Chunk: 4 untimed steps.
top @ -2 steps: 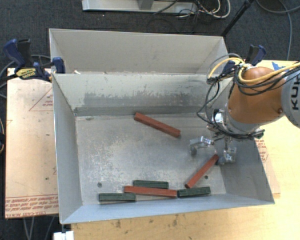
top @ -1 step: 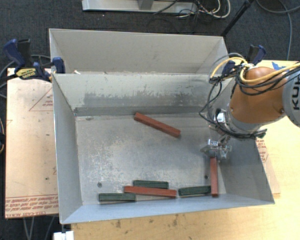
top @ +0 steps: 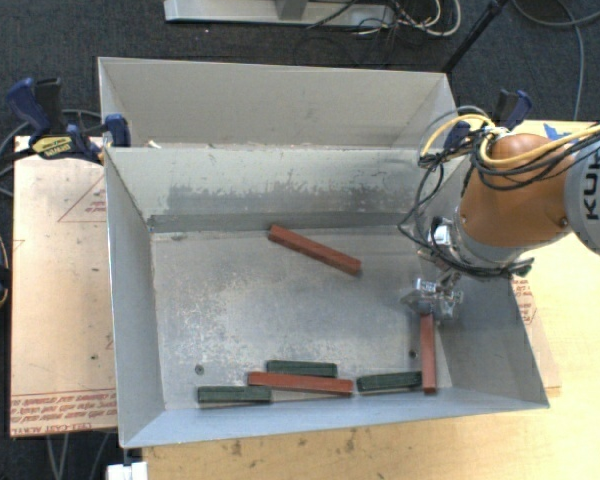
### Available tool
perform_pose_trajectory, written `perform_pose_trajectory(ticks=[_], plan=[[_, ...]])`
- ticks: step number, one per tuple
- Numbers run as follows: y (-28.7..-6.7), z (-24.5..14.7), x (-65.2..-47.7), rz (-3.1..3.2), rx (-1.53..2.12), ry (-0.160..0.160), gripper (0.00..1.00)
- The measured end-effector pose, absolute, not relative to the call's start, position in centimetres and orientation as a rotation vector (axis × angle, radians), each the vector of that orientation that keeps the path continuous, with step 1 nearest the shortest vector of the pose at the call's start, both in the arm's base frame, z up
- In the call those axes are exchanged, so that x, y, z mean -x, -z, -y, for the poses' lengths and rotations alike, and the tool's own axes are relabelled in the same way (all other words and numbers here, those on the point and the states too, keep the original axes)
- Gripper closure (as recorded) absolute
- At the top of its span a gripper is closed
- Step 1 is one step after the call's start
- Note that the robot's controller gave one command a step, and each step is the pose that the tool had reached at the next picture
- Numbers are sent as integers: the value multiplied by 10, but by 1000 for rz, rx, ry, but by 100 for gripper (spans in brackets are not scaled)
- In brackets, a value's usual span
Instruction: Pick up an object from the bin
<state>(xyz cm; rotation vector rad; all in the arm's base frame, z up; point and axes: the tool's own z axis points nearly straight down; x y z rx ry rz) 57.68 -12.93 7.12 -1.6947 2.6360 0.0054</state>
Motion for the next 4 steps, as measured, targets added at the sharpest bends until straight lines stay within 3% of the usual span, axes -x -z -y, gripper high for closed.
perform_pose_trajectory(ticks=[2, 3, 4], plan=[[-71, 129, -577, -2636, 1695, -6, 100], [-105, 146, -604, -2539, 1837, -6, 100], [-222, 126, -622, -1732, 2615, 6, 100]])
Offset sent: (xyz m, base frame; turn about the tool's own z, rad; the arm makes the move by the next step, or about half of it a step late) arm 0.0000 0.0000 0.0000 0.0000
